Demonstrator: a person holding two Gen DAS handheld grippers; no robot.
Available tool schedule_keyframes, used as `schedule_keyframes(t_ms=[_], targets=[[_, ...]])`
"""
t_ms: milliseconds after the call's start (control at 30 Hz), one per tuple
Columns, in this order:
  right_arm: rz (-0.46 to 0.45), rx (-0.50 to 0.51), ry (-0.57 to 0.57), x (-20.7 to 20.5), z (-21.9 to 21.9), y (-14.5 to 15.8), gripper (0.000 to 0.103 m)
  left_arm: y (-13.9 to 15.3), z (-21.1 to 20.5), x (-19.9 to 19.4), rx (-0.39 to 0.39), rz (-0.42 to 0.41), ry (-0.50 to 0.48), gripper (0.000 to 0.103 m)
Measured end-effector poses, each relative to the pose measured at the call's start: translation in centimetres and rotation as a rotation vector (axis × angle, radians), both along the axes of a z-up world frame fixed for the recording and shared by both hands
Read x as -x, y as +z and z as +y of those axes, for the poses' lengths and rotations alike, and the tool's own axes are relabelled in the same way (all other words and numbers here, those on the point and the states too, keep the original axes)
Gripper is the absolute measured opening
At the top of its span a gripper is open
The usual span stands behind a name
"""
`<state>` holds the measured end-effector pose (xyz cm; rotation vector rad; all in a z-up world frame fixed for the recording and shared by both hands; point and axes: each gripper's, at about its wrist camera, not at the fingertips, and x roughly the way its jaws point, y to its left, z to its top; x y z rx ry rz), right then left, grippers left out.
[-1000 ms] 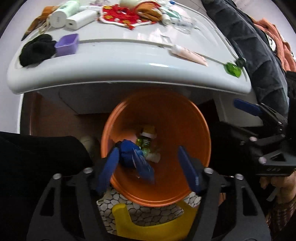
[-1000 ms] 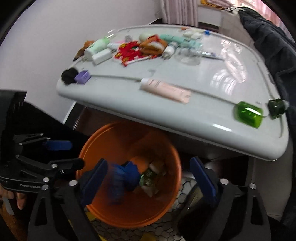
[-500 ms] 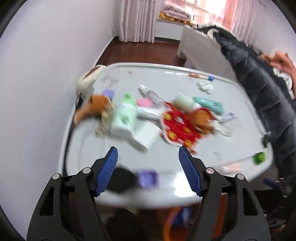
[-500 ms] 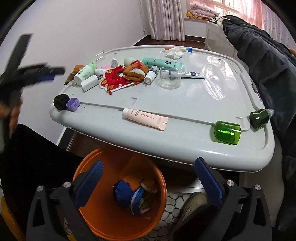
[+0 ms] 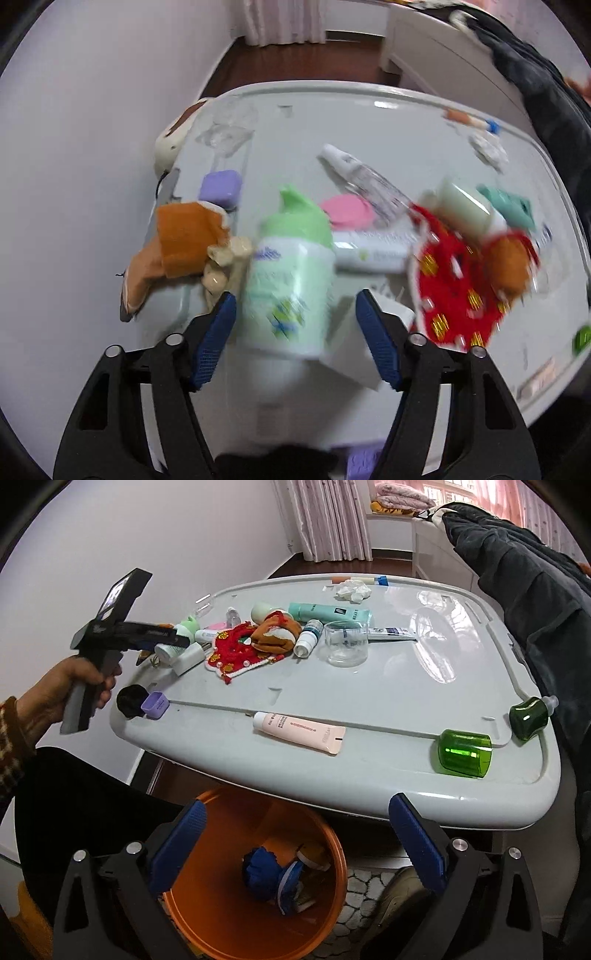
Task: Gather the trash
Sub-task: 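Grasp the white-green bottle with the left tool while the right tool grasps the clear cup, then drop the white-green bottle and clear cup into the orange bin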
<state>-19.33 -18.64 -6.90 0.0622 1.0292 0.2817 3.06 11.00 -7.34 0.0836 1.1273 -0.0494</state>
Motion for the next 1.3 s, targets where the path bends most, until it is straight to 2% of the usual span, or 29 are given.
schedule_keyframes(t_ms=[33,167,233,400,500,600,700,800,867,900,933,1000,1100,1300], targets=[[0.001,0.009,0.003,-0.1,0.2,0.0,0.097,-0.4,0.1,-0.5,-0.006,0.015,0.003,0.049],[0.000,0.034,0.004,-0.2,0.4,-0.1,0.097,-0.2,0.1,-0.3,0.018,-0.002,0.022,0.047],[-0.005,0.062,-0.001,-0.4,0.4,0.0,0.098,1.1,-0.1,0.8,0.052,-0.037,0.018,0.047],[-0.020,0.129,-0.020,-2.7,0.4,1.3,0.097,6.4,-1.2,6.4,0.180,-0.208,-0.026,0.047],[-0.046,0.186,-0.029,-5.9,0.7,2.4,0.098,7.5,-2.2,9.5,0.243,-0.253,-0.066,0.047],[-0.075,0.217,-0.039,-10.1,1.0,2.5,0.098,7.2,-3.4,11.1,0.292,-0.253,-0.113,0.047],[-0.056,0.257,-0.055,-14.8,1.5,0.5,0.097,6.6,-4.4,11.5,0.316,-0.239,-0.155,0.047],[-0.038,0.285,-0.064,-17.4,1.8,-1.2,0.097,6.4,-5.1,11.4,0.302,-0.241,-0.186,0.047],[-0.027,0.300,-0.066,-18.7,2.1,-2.2,0.092,6.3,-5.2,11.6,0.309,-0.227,-0.197,0.047],[-0.022,0.300,-0.061,-19.2,2.2,-2.6,0.079,6.1,-5.2,11.7,0.313,-0.221,-0.194,0.047],[-0.013,0.305,-0.056,-19.8,2.4,-3.2,0.051,5.9,-5.1,11.6,0.316,-0.213,-0.193,0.047],[0.021,0.291,-0.051,-20.6,2.3,-4.0,0.047,5.7,-4.9,11.4,0.320,-0.200,-0.184,0.047],[0.004,0.257,-0.065,-20.1,1.8,-3.4,0.047,5.9,-4.6,11.5,0.320,-0.208,-0.180,0.047],[-0.055,0.193,-0.041,-15.8,1.8,0.7,0.047,6.2,-5.4,12.7,0.310,-0.201,-0.226,0.047]])
